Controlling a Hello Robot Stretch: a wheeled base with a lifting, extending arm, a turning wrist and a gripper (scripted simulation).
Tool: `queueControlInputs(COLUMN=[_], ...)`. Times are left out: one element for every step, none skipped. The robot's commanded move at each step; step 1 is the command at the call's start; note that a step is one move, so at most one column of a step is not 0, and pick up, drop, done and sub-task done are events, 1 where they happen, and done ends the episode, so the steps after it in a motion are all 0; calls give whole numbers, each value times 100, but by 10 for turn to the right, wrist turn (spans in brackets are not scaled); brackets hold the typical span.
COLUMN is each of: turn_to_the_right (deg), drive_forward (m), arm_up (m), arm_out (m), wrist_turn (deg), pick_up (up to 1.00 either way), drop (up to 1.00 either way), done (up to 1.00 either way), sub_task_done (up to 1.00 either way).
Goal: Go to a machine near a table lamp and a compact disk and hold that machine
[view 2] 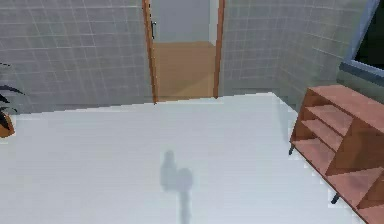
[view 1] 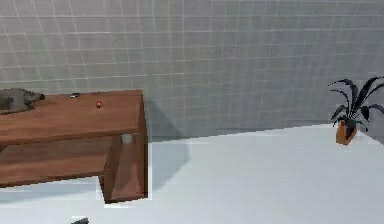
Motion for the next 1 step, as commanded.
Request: queueControlInputs(turn_to_the_right=[-90], drive_forward=[0], arm_up=[0], arm_out=[0], wrist_turn=[0], pick_up=[0], drop=[0], done=[0], sub_task_done=[0])
